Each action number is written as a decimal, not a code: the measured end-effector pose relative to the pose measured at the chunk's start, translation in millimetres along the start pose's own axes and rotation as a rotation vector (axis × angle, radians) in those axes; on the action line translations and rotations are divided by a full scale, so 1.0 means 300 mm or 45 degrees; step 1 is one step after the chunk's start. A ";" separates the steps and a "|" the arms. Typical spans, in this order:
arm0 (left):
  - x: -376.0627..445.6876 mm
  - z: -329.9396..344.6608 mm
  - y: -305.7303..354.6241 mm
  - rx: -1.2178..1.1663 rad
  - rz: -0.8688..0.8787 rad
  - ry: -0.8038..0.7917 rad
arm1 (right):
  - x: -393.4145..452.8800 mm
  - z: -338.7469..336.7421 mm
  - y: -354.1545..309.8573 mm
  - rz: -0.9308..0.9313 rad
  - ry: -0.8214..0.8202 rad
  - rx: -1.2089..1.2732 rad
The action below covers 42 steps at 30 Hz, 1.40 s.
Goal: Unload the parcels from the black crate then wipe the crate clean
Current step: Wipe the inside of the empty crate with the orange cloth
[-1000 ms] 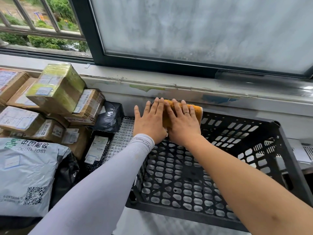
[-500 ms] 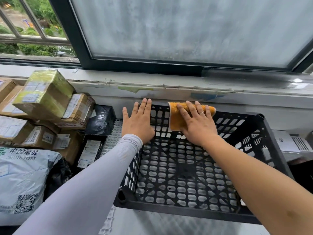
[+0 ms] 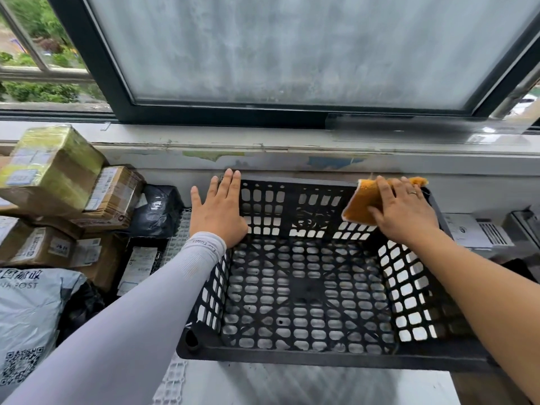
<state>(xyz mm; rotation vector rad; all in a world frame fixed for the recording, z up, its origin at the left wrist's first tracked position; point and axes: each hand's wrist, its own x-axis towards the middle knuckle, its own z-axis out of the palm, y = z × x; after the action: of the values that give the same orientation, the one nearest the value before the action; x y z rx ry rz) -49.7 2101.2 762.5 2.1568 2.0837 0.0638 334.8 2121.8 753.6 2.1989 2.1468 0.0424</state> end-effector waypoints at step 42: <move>-0.171 0.040 -0.106 -0.756 -0.356 -0.045 | 0.158 -0.042 -0.763 -0.550 0.364 0.229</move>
<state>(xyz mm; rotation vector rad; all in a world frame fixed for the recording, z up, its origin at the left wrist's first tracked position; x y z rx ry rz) -81.6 2050.1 750.0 1.5016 1.9914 0.5328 106.7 2174.8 749.3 1.8502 2.8419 0.1539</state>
